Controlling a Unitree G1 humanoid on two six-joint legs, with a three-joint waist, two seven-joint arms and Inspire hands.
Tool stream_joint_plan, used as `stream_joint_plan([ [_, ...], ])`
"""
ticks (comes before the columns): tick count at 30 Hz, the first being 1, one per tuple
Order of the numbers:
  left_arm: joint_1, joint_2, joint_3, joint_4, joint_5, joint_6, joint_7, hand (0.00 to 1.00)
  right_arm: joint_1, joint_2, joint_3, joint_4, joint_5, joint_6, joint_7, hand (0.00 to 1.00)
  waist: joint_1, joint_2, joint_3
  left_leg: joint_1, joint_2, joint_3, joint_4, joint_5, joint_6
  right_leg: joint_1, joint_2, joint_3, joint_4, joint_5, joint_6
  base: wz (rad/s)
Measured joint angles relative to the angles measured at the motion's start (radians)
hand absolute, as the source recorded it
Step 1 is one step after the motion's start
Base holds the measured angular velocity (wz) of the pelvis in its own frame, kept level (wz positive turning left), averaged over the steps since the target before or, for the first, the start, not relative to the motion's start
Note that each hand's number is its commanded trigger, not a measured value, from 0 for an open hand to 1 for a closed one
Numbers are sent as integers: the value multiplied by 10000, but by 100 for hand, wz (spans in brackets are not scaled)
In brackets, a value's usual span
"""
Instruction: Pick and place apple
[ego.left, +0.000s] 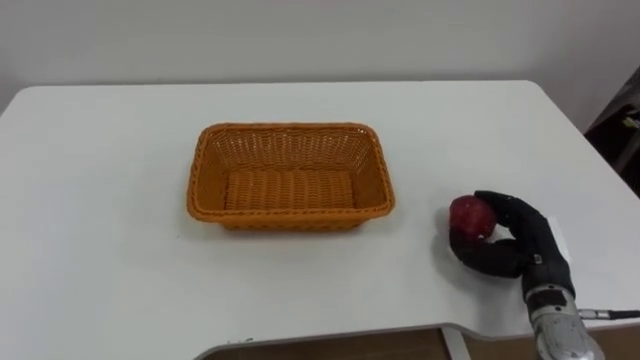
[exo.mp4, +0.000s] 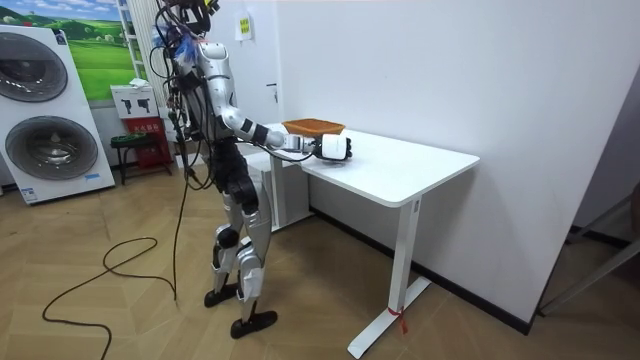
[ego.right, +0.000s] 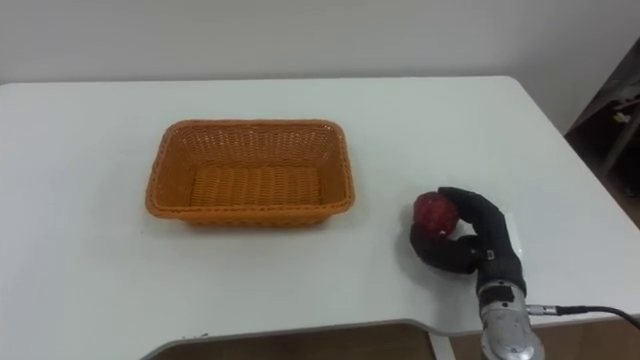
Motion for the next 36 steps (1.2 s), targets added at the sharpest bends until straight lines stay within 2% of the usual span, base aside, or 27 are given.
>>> stream_joint_plan([
  [7,-43,-5,9,100,10,2,-107,0,27,2,8,-1343,-290,632,-1,100,10,53,33,-42,-1,37,-44,10,-15,-95,8,54,35,1,-1,-1],
  [9,-83,-12,6,99,-5,-3,-111,0,22,-38,26,-2509,-277,642,-58,100,36,108,79,-100,-3,101,-49,11,-15,-234,20,150,116,0,-1,-11],
  [11,-104,-23,4,113,16,-19,-102,0,17,-76,55,-3459,-273,636,-67,100,46,142,91,-195,-2,140,-48,13,-16,-366,28,197,172,-1,0,-10],
  [15,-130,-23,-13,135,19,-27,-102,0,-13,-80,67,-4837,-210,598,87,100,52,103,71,-267,0,97,-52,14,-16,-446,29,194,170,-1,0,0],
  [22,-252,-12,-363,307,11,-23,-233,0,-18,-213,526,-5467,451,762,647,100,121,62,95,-220,4,171,-108,16,-17,-440,28,185,174,0,-1,-2],
  [29,-558,-10,-411,454,9,-26,-317,0,-28,-282,947,-6221,344,854,1481,100,506,45,94,-290,2,164,-69,24,-17,-504,19,173,220,-1,-1,0],
  [30,-580,-5,-411,453,7,-26,-317,0,-44,-282,1009,-6376,199,848,1626,97,532,44,94,-302,2,157,-56,24,-17,-504,18,170,214,0,-1,0],
  [31,-581,1,-411,453,7,-27,-317,0,-77,-284,1066,-6403,110,845,1684,87,543,33,87,-307,2,151,-47,24,-17,-502,16,169,213,0,-1,4],
  [33,-579,18,-504,465,14,-29,-327,0,-127,-294,1365,-6624,-243,858,1950,75,572,8,71,-318,3,135,-31,24,-17,-482,14,151,193,0,-1,3],
  [34,-579,19,-528,466,12,-29,-349,0,-127,-294,1429,-6701,-295,857,2037,56,572,8,72,-317,3,127,-31,24,-17,-476,14,148,187,0,-2,0],
  [35,-581,39,-615,466,12,-33,-391,0,-133,-300,1581,-6782,-327,847,2161,0,582,2,69,-315,2,113,-35,24,-17,-465,11,132,179,0,-2,3],
  [36,-602,58,-623,465,12,-33,-489,0,-145,-316,1754,-6787,-334,847,2277,0,581,-20,68,-307,4,101,-36,24,-17,-451,11,123,171,1,-2,3],
])
